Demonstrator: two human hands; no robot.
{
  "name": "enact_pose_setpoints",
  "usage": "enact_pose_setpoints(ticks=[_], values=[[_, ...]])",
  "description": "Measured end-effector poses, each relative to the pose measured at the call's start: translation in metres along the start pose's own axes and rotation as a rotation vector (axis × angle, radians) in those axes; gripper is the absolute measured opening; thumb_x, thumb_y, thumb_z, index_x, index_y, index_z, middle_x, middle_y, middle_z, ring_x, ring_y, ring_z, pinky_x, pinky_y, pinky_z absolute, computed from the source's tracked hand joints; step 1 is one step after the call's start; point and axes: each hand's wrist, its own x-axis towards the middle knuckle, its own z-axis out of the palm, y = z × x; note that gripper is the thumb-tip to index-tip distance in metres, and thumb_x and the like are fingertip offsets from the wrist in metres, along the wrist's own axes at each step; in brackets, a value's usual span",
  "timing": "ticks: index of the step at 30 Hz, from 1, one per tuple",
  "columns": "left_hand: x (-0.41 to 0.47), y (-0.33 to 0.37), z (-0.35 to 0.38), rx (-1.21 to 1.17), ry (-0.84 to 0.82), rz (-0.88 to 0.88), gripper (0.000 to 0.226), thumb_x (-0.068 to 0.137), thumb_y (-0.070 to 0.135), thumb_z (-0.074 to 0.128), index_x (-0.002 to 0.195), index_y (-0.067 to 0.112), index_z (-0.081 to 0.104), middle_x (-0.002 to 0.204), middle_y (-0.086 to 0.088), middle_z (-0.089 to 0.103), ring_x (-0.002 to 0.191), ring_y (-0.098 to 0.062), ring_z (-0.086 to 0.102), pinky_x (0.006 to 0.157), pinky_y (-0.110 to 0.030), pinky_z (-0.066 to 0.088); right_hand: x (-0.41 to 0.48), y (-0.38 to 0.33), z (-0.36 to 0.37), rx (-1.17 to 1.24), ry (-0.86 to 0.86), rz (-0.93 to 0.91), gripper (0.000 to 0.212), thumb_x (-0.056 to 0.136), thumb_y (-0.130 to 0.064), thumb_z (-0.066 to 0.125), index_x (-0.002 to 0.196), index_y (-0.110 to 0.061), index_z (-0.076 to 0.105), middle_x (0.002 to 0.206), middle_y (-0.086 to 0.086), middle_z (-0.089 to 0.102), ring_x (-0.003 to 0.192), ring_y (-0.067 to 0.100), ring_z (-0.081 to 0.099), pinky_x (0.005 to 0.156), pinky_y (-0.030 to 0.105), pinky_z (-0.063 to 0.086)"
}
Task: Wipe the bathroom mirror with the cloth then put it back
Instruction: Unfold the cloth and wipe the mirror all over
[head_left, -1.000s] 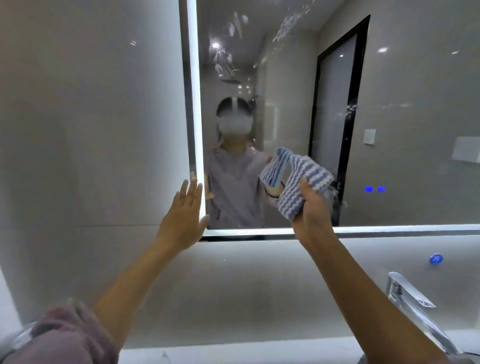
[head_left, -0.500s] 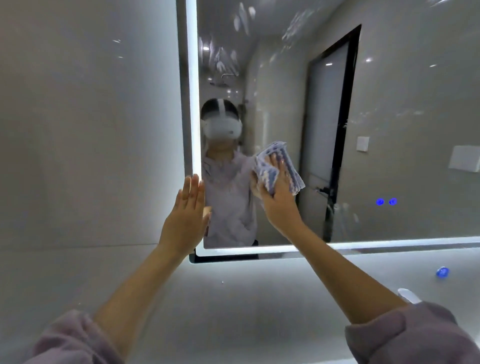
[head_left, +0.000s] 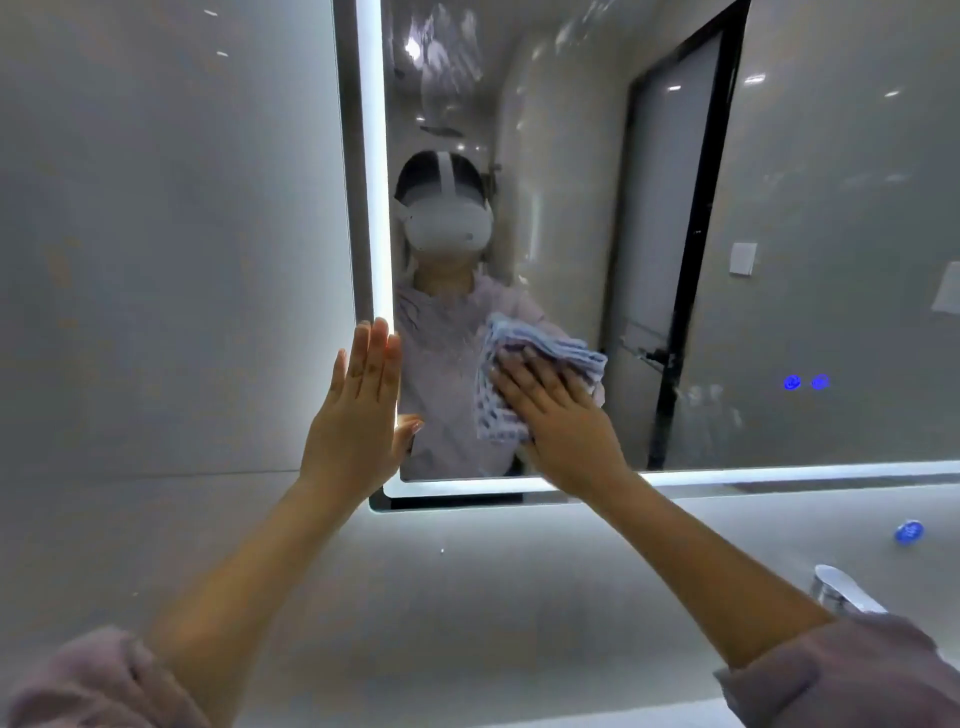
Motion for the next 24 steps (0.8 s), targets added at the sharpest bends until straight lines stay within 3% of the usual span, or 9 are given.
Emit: enact_pose_setpoints(ticks=[2, 5, 8, 12, 15, 20, 22, 24], values=[[-0.001, 0.001, -0.002, -0.007, 0.016, -0.002, 0.088, 0.083, 0.050, 0.047, 0.145, -0.004, 0.015, 0.154, -0.023, 0.012, 0.142, -0.040, 0.010, 0.114, -0.045, 0.015, 0.023, 0.008, -0.012, 0.057, 0.064, 0.125, 0.058, 0.094, -0.033, 0.033, 0.148, -0.015, 0.028, 0.156, 0.005, 0.025, 0.145, 0.022, 0.012, 0.118, 0.043, 0.008], [-0.001, 0.002, -0.002, -0.039, 0.030, 0.001, 0.088, 0.084, 0.048, 0.049, 0.145, -0.005, 0.014, 0.154, -0.024, 0.011, 0.142, -0.040, 0.010, 0.114, -0.046, 0.018, 0.020, -0.002, -0.005, 0.044, 0.043, 0.120, 0.061, 0.095, -0.036, 0.032, 0.150, -0.014, 0.019, 0.158, 0.007, 0.017, 0.146, 0.024, 0.005, 0.119, 0.046, 0.003], [-0.001, 0.003, -0.001, -0.039, 0.032, -0.002, 0.091, 0.084, 0.043, 0.058, 0.144, -0.006, 0.011, 0.154, -0.024, 0.008, 0.142, -0.040, 0.007, 0.115, -0.045, 0.016, -0.026, -0.026, 0.019, 0.016, -0.117, -0.134, 0.068, 0.092, -0.034, 0.036, 0.151, -0.017, 0.010, 0.158, 0.005, 0.010, 0.147, 0.025, 0.003, 0.117, 0.048, 0.001], [-0.002, 0.004, -0.002, -0.050, 0.039, -0.008, 0.091, 0.085, 0.043, 0.055, 0.144, -0.005, 0.006, 0.154, -0.022, 0.003, 0.142, -0.039, 0.004, 0.115, -0.044, 0.013, -0.066, -0.031, 0.034, -0.022, -0.255, -0.379, 0.074, 0.085, -0.033, 0.057, 0.149, -0.019, 0.024, 0.155, -0.001, 0.026, 0.144, 0.018, 0.022, 0.116, 0.048, 0.016], [-0.002, 0.006, -0.003, -0.028, 0.035, -0.012, 0.091, 0.084, 0.041, 0.059, 0.144, -0.005, 0.008, 0.154, -0.024, 0.006, 0.142, -0.040, 0.006, 0.115, -0.045, 0.015, -0.042, -0.010, 0.022, -0.010, -0.209, -0.312, 0.067, 0.089, -0.030, 0.045, 0.150, -0.021, 0.019, 0.156, 0.001, 0.024, 0.145, 0.021, 0.017, 0.118, 0.050, 0.014], [-0.002, 0.007, -0.003, 0.031, 0.034, -0.025, 0.091, 0.083, 0.043, 0.059, 0.144, -0.005, 0.012, 0.153, -0.025, 0.012, 0.141, -0.040, 0.012, 0.115, -0.046, 0.018, 0.018, 0.009, -0.009, 0.069, 0.071, 0.127, 0.058, 0.095, -0.033, 0.033, 0.149, -0.015, 0.023, 0.156, 0.005, 0.023, 0.145, 0.024, 0.014, 0.118, 0.045, 0.010], [-0.001, 0.007, -0.003, 0.034, 0.030, -0.026, 0.092, 0.083, 0.044, 0.059, 0.144, -0.004, 0.011, 0.154, -0.024, 0.012, 0.142, -0.040, 0.011, 0.114, -0.045, 0.016, 0.010, -0.007, 0.000, 0.080, 0.057, 0.141, 0.061, 0.096, -0.034, 0.033, 0.151, -0.016, 0.016, 0.158, 0.006, 0.015, 0.147, 0.025, 0.007, 0.119, 0.047, 0.004], [-0.001, 0.007, -0.004, 0.038, 0.025, -0.026, 0.094, 0.082, 0.044, 0.061, 0.144, -0.002, 0.007, 0.154, -0.023, 0.010, 0.142, -0.040, 0.011, 0.114, -0.045, 0.014, -0.018, -0.026, 0.016, 0.037, -0.022, -0.024, 0.068, 0.091, -0.032, 0.042, 0.151, -0.017, 0.014, 0.157, 0.005, 0.012, 0.147, 0.024, 0.003, 0.116, 0.048, 0.001]])
